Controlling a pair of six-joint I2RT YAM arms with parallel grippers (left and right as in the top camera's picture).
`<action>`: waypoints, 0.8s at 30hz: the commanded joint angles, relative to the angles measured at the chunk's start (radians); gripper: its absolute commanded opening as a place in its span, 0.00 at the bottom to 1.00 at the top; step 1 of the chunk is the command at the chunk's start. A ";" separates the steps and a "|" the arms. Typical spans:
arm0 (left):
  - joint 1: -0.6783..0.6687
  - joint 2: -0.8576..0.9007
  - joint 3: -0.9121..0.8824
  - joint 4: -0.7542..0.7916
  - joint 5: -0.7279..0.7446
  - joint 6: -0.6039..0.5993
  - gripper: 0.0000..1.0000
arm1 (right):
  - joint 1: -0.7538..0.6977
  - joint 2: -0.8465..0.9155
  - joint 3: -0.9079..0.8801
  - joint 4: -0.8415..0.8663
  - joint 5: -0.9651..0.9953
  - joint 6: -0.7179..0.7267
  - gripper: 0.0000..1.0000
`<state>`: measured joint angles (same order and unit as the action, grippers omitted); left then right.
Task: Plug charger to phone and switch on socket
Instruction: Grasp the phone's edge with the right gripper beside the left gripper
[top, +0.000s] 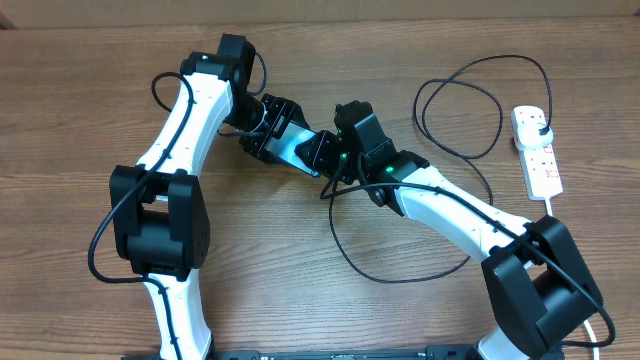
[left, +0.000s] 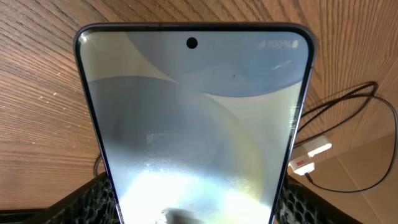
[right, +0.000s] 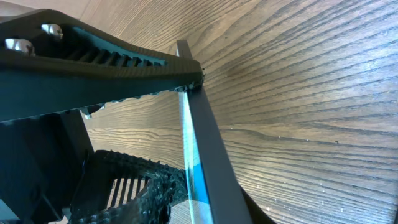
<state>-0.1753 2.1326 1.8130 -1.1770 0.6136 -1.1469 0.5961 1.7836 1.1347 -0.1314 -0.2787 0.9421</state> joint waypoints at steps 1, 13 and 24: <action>-0.003 -0.006 0.028 0.004 0.042 -0.013 0.57 | 0.000 0.001 0.023 0.010 0.016 -0.002 0.25; -0.003 -0.006 0.028 0.004 0.042 -0.013 0.65 | 0.000 0.001 0.023 0.018 0.001 0.002 0.16; -0.003 -0.006 0.028 0.005 0.042 -0.013 1.00 | -0.001 0.001 0.023 0.053 -0.050 0.002 0.10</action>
<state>-0.1753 2.1326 1.8137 -1.1740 0.6270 -1.1526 0.5961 1.7840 1.1347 -0.1165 -0.2863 0.9424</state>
